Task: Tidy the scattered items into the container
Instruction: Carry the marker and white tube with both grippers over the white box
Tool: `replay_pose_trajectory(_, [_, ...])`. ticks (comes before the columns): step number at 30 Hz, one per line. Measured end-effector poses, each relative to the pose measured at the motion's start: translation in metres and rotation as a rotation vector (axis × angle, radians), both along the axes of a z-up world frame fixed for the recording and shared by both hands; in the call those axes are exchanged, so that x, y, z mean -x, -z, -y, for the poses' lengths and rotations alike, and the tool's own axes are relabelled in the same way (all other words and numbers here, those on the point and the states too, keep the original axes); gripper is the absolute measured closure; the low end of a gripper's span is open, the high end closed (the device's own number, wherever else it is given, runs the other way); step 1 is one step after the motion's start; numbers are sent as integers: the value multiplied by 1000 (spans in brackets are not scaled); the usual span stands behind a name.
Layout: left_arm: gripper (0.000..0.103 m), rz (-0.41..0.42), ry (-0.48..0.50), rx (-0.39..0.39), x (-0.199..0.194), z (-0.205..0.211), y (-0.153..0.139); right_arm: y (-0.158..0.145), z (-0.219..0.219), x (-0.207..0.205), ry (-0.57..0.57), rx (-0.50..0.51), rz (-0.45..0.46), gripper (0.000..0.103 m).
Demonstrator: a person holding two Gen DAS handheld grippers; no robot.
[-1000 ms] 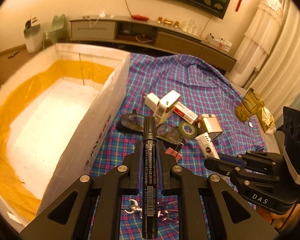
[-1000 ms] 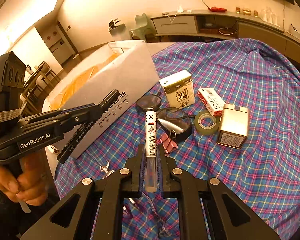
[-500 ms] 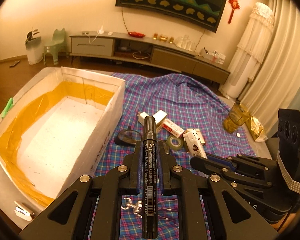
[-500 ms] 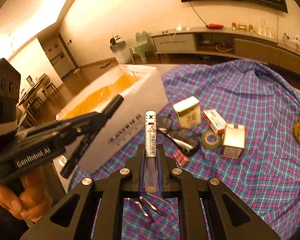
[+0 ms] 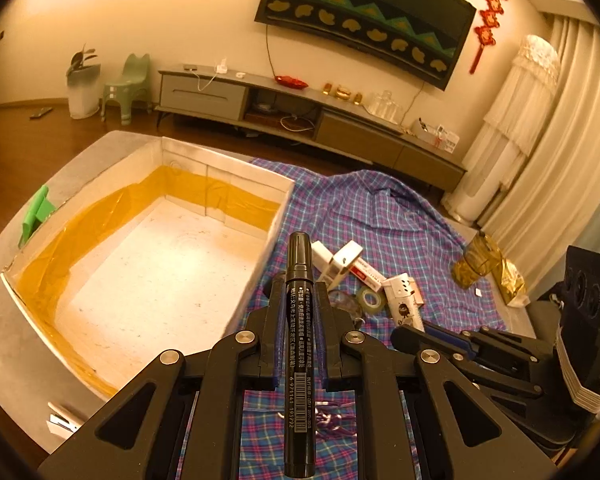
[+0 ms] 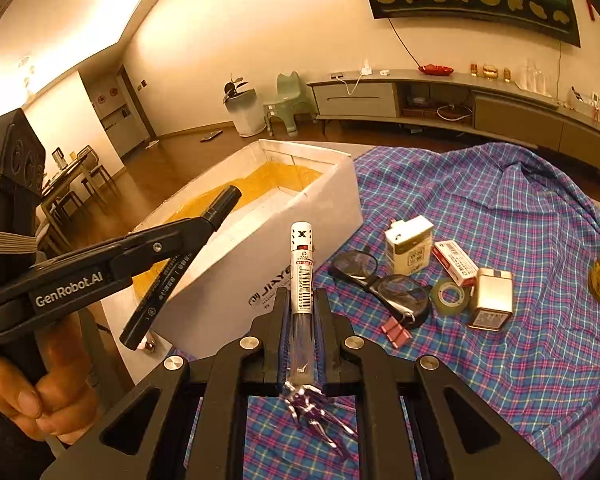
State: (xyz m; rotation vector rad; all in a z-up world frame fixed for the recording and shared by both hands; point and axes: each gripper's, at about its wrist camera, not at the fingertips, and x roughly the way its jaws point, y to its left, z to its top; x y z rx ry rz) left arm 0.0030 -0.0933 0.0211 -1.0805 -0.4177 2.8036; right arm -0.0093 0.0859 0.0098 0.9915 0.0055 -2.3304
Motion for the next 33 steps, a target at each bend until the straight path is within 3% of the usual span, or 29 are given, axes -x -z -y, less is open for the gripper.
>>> replay_pose_trajectory(15, [90,12,-85,-137,6,70,9,-27,55,-8,2,51,-54,91])
replay_pose_trajectory(25, [90,2,-129,-235,9,105,15,-13,105,1,-32,10,-26,91])
replay_pose_trajectory(33, [90,15,-161,-288,19,126,27,-22,144,20,-57,-30,-40,91])
